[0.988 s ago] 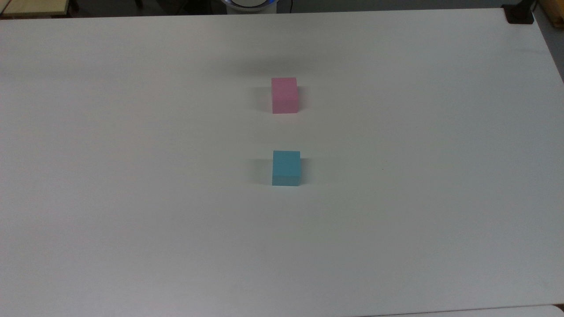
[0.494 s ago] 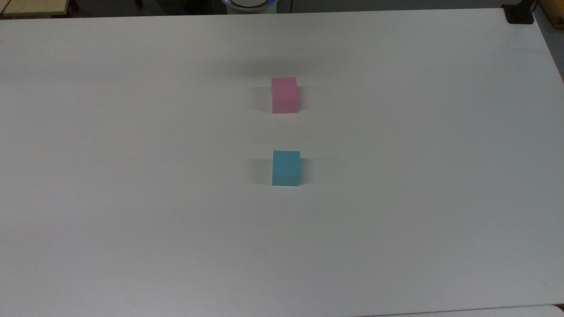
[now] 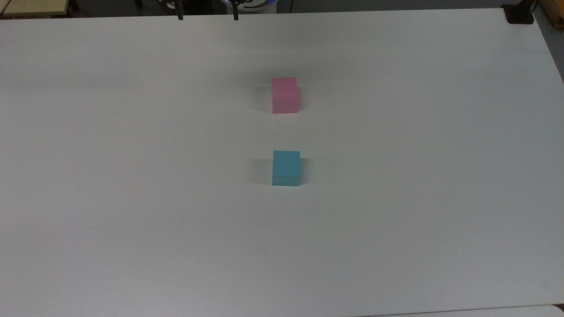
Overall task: Put blue cube on pink cube
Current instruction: 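Move the open gripper over the light-blue cube and lower it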
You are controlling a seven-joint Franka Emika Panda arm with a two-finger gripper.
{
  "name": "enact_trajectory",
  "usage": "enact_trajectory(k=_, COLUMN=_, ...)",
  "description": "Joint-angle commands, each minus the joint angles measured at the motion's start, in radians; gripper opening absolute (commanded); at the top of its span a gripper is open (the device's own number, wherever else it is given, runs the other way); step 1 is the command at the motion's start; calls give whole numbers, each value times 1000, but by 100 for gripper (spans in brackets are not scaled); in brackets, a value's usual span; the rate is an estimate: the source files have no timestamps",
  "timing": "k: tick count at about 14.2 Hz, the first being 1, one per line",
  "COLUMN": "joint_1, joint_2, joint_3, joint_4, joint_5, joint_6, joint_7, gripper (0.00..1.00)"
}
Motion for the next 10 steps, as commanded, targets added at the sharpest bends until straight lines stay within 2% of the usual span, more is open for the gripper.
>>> enact_trajectory(k=1, joint_1=31, joint_2=66, joint_3=-4, joint_4=52, joint_5=33, joint_6=65, joint_7=48, gripper=100)
enact_trajectory(k=10, joint_1=183, joint_2=318, joint_3=-4, joint_4=69, joint_5=24, joint_6=376, joint_7=267, gripper=100)
